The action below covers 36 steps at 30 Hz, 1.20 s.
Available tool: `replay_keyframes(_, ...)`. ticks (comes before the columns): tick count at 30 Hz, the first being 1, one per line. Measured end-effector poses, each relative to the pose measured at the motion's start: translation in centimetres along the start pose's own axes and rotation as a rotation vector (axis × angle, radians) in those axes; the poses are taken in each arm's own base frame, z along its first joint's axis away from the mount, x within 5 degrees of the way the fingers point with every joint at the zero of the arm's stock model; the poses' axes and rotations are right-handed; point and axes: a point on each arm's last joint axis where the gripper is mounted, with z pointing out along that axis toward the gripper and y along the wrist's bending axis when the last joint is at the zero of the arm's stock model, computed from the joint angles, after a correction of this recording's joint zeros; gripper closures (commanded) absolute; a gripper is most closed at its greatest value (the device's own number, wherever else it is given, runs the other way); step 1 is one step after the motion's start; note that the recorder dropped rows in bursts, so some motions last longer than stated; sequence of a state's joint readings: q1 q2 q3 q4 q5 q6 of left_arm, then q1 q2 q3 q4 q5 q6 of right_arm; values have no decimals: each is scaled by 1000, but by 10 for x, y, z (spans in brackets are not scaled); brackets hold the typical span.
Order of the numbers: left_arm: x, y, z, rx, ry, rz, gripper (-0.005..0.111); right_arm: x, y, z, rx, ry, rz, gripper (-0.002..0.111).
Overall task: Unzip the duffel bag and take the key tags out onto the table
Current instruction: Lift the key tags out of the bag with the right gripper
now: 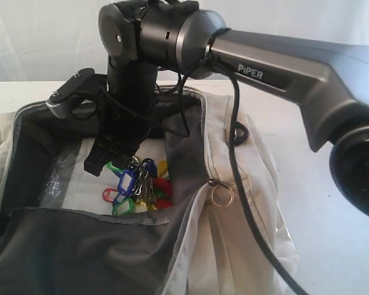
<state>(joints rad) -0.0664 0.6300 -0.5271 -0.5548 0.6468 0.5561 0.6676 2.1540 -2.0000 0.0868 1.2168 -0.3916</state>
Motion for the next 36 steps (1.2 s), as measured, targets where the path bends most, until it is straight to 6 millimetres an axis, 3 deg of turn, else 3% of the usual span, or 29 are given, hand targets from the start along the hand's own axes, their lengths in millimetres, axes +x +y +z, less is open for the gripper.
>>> replay_keyframes(9, 0, 0, 0, 0, 0, 1, 107, -1, 5, -38, 5, -80, 1, 108)
replay_keyframes(22, 0, 0, 0, 0, 0, 1, 107, 16, 11, -136, 79, -268, 4, 108)
replay_keyframes(29, 0, 0, 0, 0, 0, 1, 107, 58, -16, -209, 200, -388, 140, 108)
replay_keyframes(36, 0, 0, 0, 0, 0, 1, 107, 119, -38, -247, 321, -394, 325, 108)
